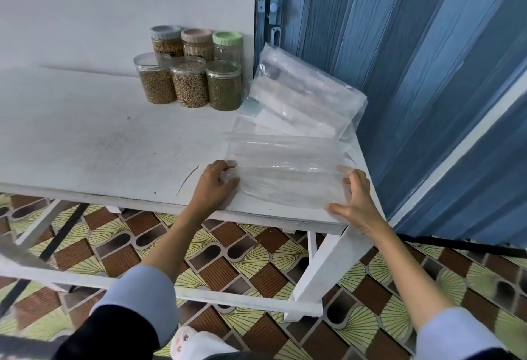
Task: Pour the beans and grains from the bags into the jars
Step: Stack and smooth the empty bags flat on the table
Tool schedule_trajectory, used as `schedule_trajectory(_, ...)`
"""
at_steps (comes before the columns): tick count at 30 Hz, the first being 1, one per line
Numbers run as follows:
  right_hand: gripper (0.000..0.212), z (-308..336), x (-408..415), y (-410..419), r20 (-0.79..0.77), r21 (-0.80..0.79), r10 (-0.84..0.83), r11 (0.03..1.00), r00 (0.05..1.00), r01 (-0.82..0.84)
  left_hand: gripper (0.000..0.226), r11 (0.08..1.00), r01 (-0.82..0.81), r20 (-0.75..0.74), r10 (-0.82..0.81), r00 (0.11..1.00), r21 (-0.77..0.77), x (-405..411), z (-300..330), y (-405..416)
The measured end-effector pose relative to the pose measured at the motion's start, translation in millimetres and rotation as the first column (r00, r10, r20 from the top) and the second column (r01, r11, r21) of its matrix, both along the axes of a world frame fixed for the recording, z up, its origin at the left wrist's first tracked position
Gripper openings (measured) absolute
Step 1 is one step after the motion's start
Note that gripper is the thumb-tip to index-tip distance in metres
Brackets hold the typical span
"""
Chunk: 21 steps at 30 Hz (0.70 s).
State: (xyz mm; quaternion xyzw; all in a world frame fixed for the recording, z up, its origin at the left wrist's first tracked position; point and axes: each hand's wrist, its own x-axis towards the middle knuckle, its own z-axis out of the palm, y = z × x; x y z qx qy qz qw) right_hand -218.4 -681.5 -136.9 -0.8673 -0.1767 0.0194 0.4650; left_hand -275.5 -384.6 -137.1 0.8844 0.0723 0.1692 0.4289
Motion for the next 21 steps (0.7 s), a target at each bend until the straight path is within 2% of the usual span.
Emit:
schedule_trajectory(3,0.084,-2,0,0,-0.007,0.003,0.007,1.0,1.0,-0.007,0.029,0.997,-0.052,0.026,0.051,0.998,0.049,3,-4,-2)
schedule_trajectory(7,0.047,-6,-3,6,0.135,0.062,-0.136,0.99,0.982,0.128,0.028,0.991,-0.121,0.034,0.119,0.992,0.055,5,-6,-2)
schedule_trajectory(9,0.048,-5,-6,8,0.181,0.093,-0.151,0.986,0.972,0.136,0.031,0.99,-0.134,0.035,0.132,0.991,0.043,4,-5,-2)
schedule_trajectory(13,0.05,-9,-2,5,0.266,-0.038,-0.073,0.996,0.961,0.086,0.025,0.985,-0.156,0.033,0.154,0.987,0.066,7,-5,-3)
schedule_trajectory(17,0.053,-10,-3,6,0.259,-0.065,-0.086,0.992,0.962,0.106,0.016,0.973,-0.209,0.066,0.203,0.977,0.103,12,-8,-4)
schedule_trajectory(21,0.051,-10,-5,8,0.274,-0.083,-0.093,0.989,0.957,0.12,0.02,0.969,-0.212,0.111,0.199,0.974,0.126,11,-11,-4)
